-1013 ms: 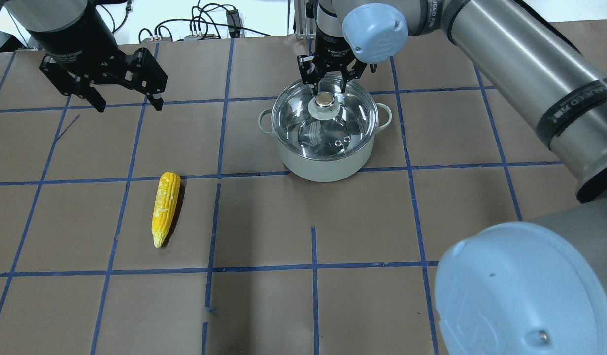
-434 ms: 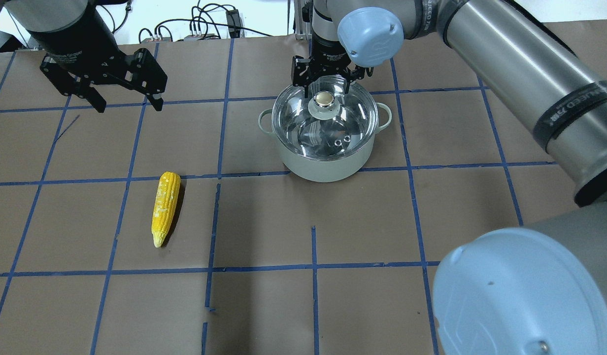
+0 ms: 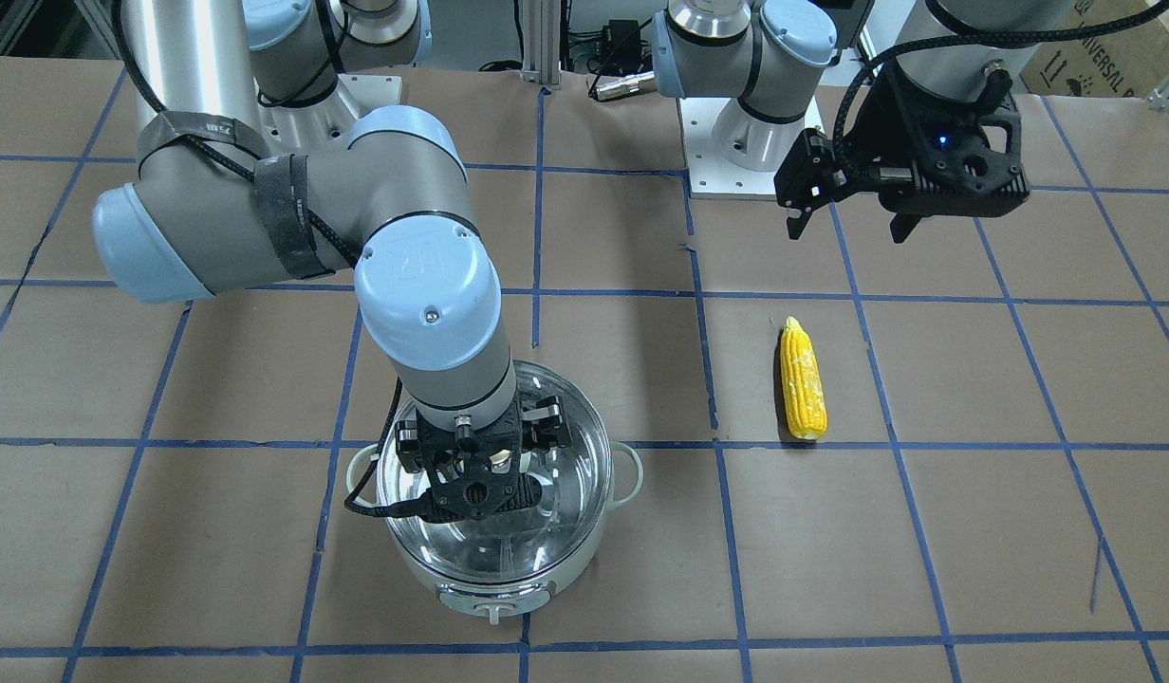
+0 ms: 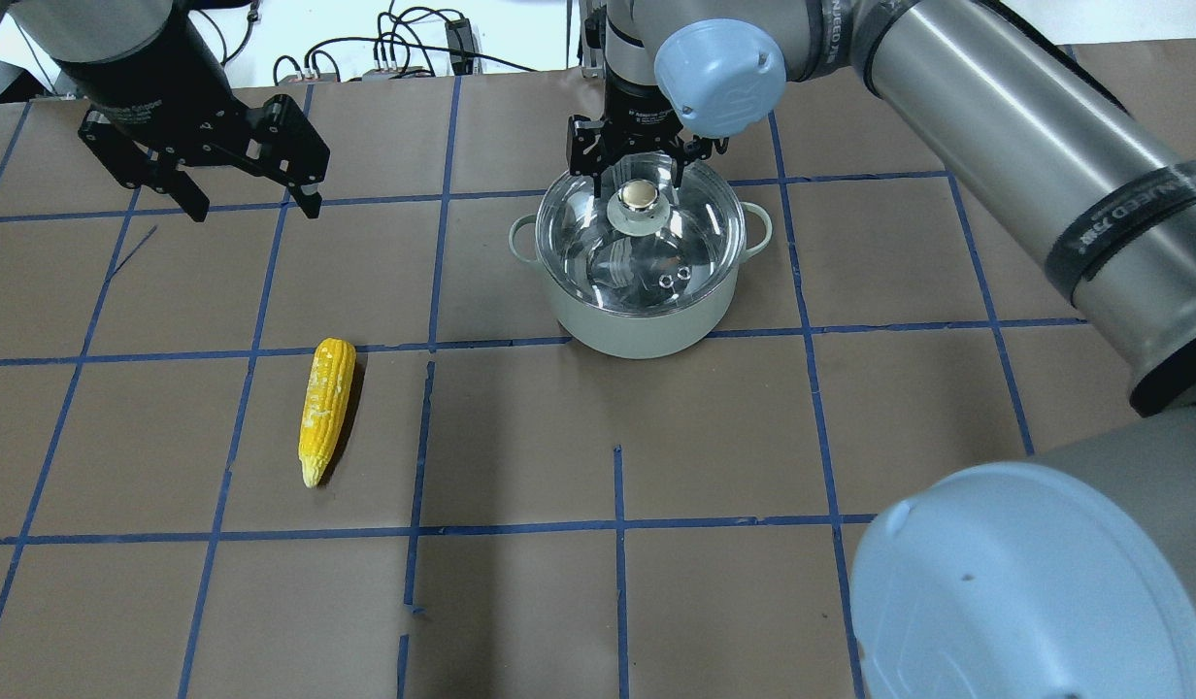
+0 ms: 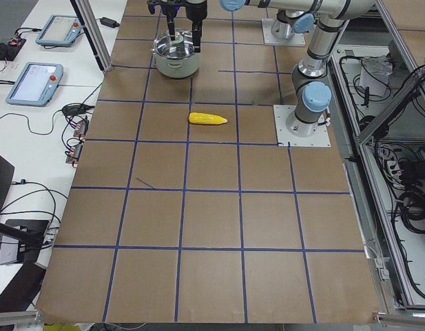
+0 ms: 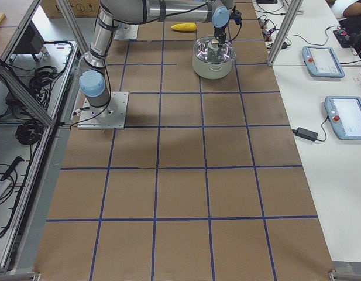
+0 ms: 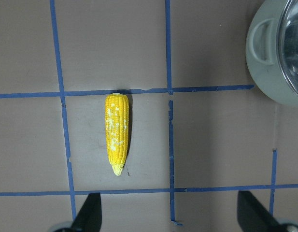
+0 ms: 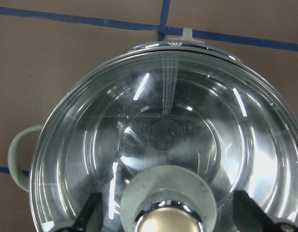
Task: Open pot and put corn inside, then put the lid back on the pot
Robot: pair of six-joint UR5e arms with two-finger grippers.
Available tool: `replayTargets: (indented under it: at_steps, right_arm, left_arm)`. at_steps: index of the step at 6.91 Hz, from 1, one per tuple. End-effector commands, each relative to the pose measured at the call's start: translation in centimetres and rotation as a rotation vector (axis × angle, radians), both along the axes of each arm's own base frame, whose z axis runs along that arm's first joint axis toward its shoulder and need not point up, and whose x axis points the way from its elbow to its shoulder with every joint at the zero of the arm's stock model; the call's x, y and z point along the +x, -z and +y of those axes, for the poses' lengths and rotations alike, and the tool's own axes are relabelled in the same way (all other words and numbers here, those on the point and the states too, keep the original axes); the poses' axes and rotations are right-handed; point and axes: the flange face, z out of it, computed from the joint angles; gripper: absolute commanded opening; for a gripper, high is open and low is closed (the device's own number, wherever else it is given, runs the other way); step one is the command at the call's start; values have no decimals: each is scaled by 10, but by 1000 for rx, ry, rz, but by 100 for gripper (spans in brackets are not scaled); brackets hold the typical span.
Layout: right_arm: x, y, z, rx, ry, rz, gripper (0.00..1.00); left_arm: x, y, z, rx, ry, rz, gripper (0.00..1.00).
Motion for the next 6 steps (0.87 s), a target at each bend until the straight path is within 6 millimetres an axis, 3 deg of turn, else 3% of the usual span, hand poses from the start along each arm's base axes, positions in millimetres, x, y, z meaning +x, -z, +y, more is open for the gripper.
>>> replayTargets:
  at_steps: [1,2,4,5,6]
  right_arm:
    - [-4,12,7,25,-5,20,93]
    - [-4,11,7,23,-3,20,85]
    - [-6,8,4,16,-2,18,30]
    - [-6,6,3,13,-2,17,9]
    - [-8,4,2,8,0,15,8]
  left_arm:
    - [0,0,0,0,0,0,100]
    - [0,1,0,1,0,0,100]
    - [0,0,0,0,0,0,100]
    - [0,1,0,1,0,0,100]
    - [0,0,0,0,0,0,100]
